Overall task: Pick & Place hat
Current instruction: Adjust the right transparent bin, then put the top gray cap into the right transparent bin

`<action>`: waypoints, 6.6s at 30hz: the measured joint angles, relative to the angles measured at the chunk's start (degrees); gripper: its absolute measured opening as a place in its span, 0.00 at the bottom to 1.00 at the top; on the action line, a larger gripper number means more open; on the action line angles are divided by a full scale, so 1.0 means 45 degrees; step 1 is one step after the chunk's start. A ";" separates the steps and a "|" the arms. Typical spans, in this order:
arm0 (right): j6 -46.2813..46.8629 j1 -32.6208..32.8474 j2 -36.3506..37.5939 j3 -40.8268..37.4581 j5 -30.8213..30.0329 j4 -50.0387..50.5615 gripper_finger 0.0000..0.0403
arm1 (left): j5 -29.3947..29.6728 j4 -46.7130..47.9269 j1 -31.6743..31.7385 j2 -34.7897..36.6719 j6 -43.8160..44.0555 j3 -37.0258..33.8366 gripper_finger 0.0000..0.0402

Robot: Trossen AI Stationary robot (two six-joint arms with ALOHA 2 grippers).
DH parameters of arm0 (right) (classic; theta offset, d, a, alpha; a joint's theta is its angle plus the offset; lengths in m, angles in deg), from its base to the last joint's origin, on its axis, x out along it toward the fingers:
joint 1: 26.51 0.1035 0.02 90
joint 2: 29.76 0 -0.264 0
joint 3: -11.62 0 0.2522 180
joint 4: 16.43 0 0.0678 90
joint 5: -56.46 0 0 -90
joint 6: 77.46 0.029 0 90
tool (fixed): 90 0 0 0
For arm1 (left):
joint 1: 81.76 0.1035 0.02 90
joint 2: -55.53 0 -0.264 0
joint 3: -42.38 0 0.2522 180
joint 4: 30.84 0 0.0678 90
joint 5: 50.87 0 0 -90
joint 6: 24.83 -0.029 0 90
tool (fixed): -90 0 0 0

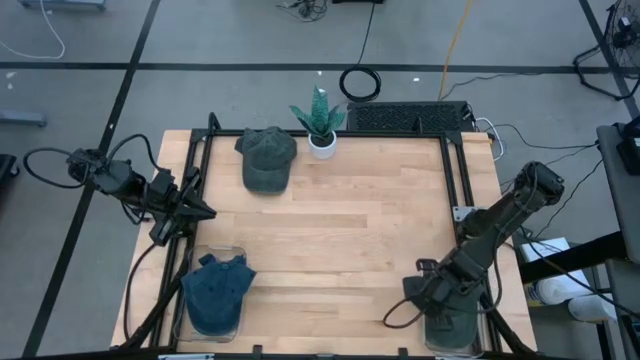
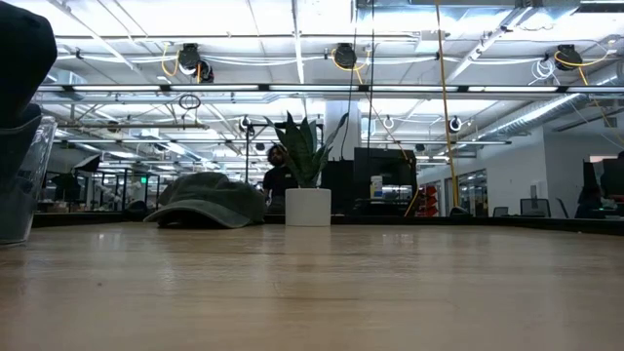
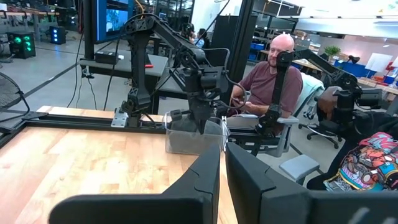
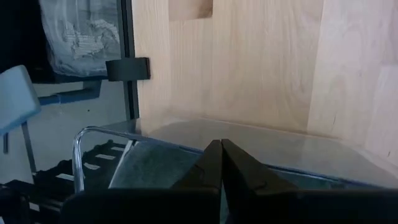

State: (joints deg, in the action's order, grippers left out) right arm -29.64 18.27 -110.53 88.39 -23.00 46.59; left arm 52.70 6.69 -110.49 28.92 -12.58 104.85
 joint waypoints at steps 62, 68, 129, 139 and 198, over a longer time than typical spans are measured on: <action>-1.4107 -0.8867 0.5512 -0.5770 0.0056 -1.7004 0.00 | 0.3575 -0.2806 0.0223 -0.0994 -0.3114 0.0500 0.08; -1.4279 -0.8857 0.5735 -0.5780 0.0053 -1.6295 0.00 | 0.5124 -0.2500 0.0250 -0.1856 -0.4227 0.0500 0.08; -1.2771 -0.8838 0.5717 -0.5775 0.0012 -1.4964 0.00 | -0.2335 0.8787 1.5858 -1.6763 -0.8301 0.8529 0.44; -1.2664 -0.8838 0.5717 -0.5768 0.0012 -1.4761 0.00 | -0.0633 0.7993 1.6067 -1.6757 -0.5514 0.7915 0.39; -1.2724 -0.8838 0.5717 -0.5765 0.0017 -1.4582 0.00 | 0.0096 0.7939 1.4795 -1.6747 -0.7070 0.6912 0.53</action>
State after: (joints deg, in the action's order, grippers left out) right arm -86.90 -21.50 -84.80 62.44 -22.93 -19.03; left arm 53.13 42.41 -43.92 -46.45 -44.40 135.95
